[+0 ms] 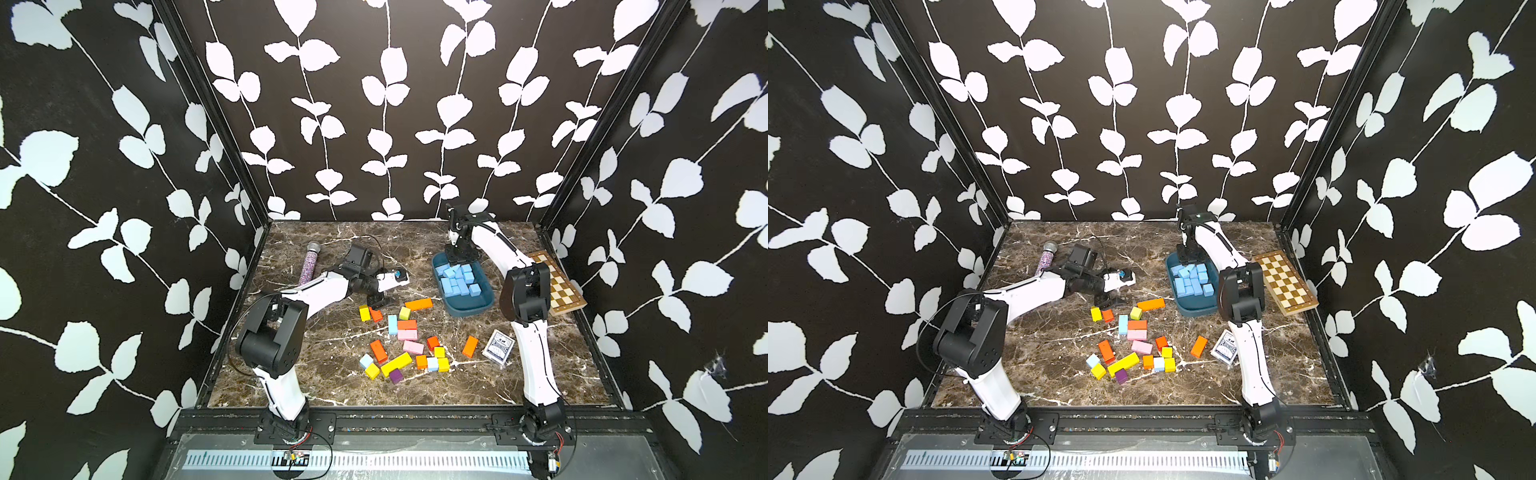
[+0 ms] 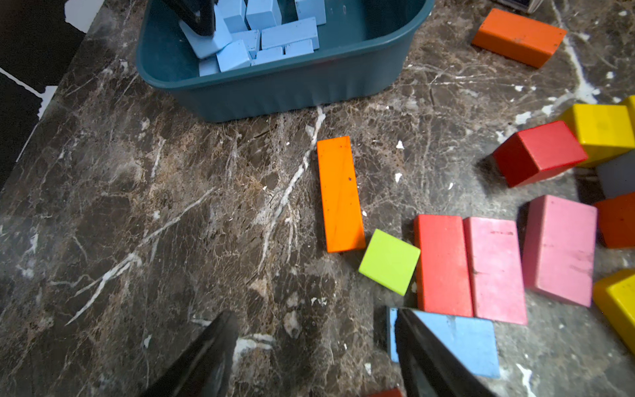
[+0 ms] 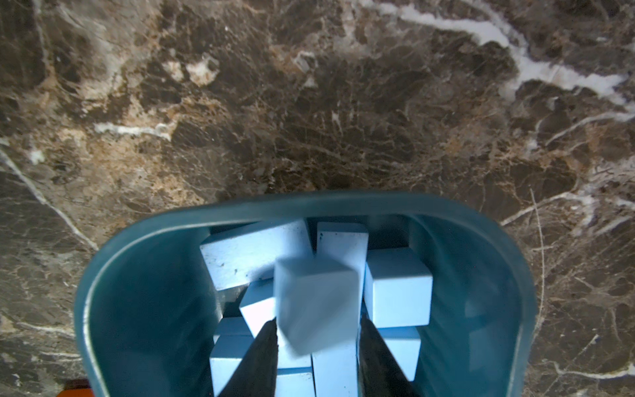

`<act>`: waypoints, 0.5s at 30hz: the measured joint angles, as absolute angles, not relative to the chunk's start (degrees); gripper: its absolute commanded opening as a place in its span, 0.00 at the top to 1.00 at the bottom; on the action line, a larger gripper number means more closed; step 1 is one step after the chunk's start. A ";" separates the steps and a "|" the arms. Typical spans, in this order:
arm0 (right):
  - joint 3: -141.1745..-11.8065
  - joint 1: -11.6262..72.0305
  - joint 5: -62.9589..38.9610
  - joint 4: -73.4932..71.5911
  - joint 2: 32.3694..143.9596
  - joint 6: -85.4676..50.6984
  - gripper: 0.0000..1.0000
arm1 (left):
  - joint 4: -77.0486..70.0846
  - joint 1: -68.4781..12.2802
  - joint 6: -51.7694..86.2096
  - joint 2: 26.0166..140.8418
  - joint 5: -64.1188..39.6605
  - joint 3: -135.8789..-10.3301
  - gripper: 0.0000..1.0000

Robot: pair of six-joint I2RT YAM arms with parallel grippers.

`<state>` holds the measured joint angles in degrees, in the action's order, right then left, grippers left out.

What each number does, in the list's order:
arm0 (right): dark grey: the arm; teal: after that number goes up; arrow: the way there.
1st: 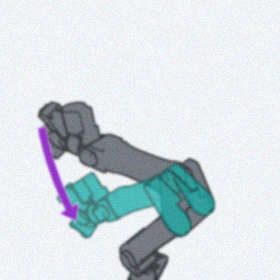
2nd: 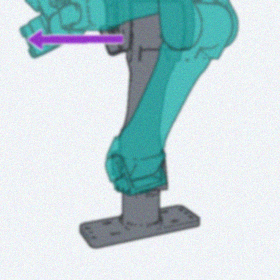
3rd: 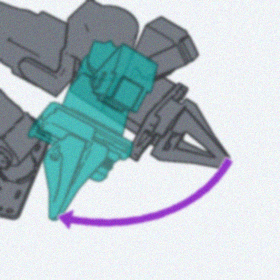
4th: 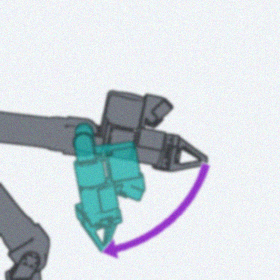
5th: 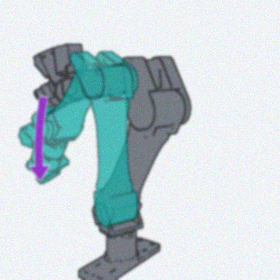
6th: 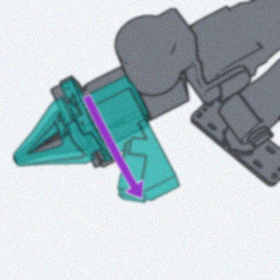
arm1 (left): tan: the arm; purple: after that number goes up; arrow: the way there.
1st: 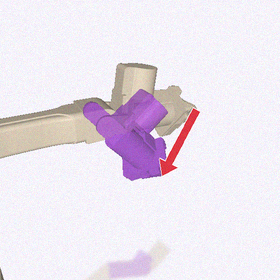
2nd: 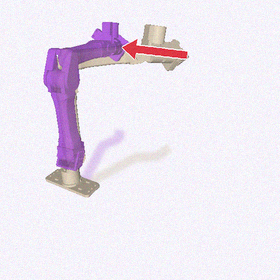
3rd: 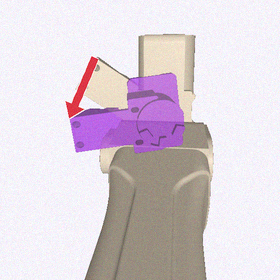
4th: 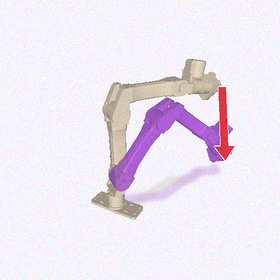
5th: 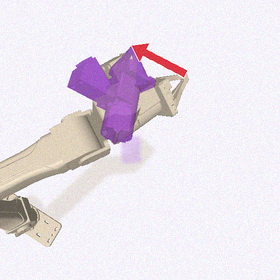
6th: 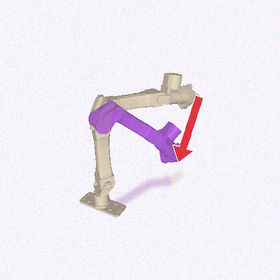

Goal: Pick out the blue building blocks
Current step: Place the building block in the storage box.

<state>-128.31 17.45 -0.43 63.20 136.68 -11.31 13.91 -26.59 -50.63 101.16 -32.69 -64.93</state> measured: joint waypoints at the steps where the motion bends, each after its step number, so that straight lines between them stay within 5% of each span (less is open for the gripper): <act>1: -128.31 17.45 -0.40 63.22 136.68 -11.33 0.61 | 14.13 -26.59 -50.63 101.45 -32.53 -65.06 0.25; 8: -126.04 17.45 -0.49 61.78 135.04 -11.60 0.61 | 17.32 -26.59 -52.25 102.74 -32.29 -67.05 0.26; 15: -108.55 17.45 -3.79 52.93 120.88 -16.25 0.62 | 24.64 -26.61 -58.92 103.02 -32.01 -69.41 0.26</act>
